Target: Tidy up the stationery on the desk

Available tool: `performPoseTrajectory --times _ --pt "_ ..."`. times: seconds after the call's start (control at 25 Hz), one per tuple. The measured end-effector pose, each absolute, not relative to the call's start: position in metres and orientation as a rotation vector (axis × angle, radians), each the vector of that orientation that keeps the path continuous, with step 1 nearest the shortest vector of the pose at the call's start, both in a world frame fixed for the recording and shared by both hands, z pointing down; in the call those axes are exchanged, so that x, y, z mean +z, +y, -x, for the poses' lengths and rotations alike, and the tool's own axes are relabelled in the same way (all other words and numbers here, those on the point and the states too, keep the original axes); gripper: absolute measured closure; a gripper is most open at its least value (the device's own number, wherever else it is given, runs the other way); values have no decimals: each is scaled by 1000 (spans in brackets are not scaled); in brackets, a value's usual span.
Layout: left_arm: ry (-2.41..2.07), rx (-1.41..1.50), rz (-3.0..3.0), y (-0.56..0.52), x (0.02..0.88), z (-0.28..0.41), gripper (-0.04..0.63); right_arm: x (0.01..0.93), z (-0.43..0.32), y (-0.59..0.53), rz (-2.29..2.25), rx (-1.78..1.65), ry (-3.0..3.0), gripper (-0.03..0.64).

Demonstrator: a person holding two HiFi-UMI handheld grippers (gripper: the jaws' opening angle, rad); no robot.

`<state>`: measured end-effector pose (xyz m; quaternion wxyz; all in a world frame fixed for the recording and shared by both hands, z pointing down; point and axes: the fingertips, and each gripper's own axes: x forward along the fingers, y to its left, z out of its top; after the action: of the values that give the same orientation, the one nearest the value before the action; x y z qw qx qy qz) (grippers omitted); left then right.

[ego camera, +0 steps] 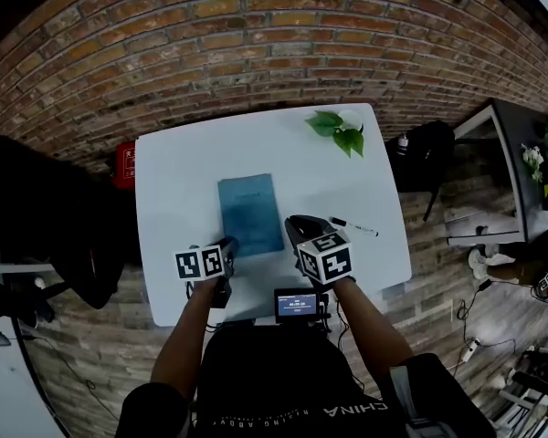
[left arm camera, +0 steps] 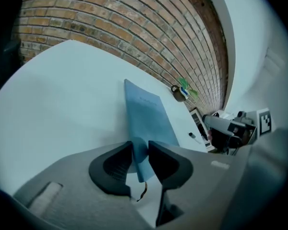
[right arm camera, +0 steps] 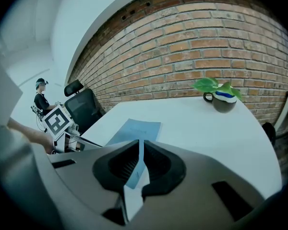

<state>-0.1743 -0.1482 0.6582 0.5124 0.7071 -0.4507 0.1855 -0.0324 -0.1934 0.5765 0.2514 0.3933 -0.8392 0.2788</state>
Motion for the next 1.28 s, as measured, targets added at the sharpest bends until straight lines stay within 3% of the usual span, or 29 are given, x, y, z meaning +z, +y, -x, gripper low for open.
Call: performPoseTrajectory --times 0.44,0.64,1.28 --pt "-1178 610 -1986 -144 631 180 482 580 36 -183 -1012 728 -2288 580" --pt "-1117 457 -2136 -142 601 165 583 578 42 -174 -973 724 -2315 600" --pt "-932 470 -2263 -124 590 125 584 580 9 -158 -974 702 -2286 606"
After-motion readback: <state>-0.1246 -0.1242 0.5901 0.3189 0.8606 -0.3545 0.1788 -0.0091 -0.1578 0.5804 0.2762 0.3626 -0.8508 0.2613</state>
